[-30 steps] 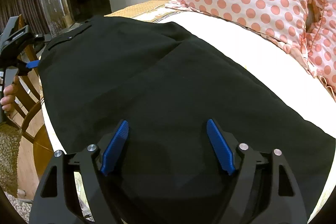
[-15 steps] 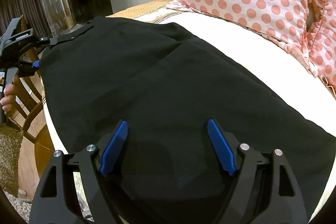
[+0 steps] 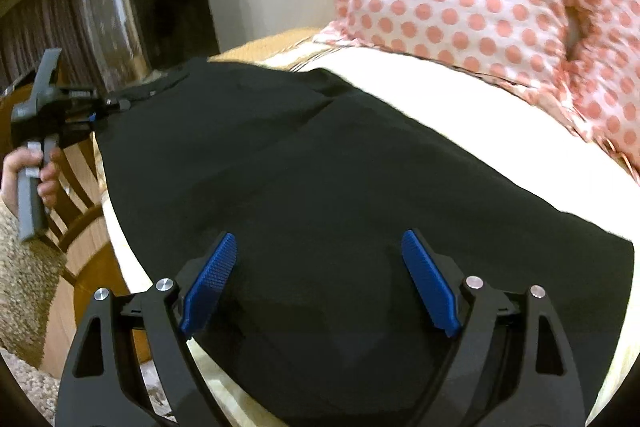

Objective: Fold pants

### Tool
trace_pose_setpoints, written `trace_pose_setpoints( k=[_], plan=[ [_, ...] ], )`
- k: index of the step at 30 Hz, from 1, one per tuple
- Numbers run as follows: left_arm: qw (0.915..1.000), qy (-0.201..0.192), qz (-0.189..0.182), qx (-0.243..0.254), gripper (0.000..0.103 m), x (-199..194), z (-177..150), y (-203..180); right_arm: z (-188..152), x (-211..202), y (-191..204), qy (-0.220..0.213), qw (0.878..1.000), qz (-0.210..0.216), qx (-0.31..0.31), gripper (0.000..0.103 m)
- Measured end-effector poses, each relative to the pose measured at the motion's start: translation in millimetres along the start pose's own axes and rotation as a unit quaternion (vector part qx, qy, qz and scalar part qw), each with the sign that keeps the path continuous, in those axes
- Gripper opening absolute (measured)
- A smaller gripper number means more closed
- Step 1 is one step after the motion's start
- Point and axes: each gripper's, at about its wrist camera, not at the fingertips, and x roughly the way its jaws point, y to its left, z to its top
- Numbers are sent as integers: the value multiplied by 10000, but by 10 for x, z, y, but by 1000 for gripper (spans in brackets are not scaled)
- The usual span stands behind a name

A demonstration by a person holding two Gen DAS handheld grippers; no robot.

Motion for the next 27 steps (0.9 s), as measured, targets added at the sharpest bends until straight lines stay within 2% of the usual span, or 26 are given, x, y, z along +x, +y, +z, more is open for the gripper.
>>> trace_pose_setpoints(
  k=[4, 8, 13, 15, 17, 18, 20, 22, 24, 26, 27],
  plan=[
    [9968, -392, 47, 696, 13, -188, -4, -396, -66, -234, -252, -300, 9987, -29, 414, 88],
    [9874, -640, -26, 1447, 13, -350, -40, -938, -177, -469, -535, -573, 9948, -113, 829, 88],
    [9610, -822, -381, 2612, 13, -491, -330, -1877, -345, -713, -879, -767, 9873, -469, 1313, 88],
    [9426, -859, -645, 3161, 13, -538, -577, -2276, -438, -839, -1050, -874, 9812, -627, 1601, 88],
    [9191, -861, -950, 3725, 13, -583, -895, -2624, -564, -995, -1252, -999, 9728, -861, 1904, 88],
    [9013, -783, -1202, 4088, 13, -591, -1148, -2824, -612, -1049, -1310, -1035, 9696, -958, 2001, 88],
    [8742, -501, -1545, 4576, 13, -551, -1538, -3046, -756, -1158, -1477, -1071, 9600, -1230, 2275, 89],
    [8400, 87, -1782, 5125, 13, -382, -2067, -3203, -860, -1214, -1611, -1031, 9525, -1402, 2499, 89],
    [8206, 545, -1758, 5411, 13, -188, -2402, -3217, -983, -1263, -1737, -979, 9439, -1541, 2754, 89],
    [8136, 771, -1647, 5522, 13, -30, -2606, -3151, -1062, -1291, -1824, -953, 9387, -1625, 2886, 89],
    [8137, 826, -1665, 5507, 13, -7, -2627, -3134, -1096, -1306, -1845, -942, 9374, -1657, 2915, 89]
  ],
)
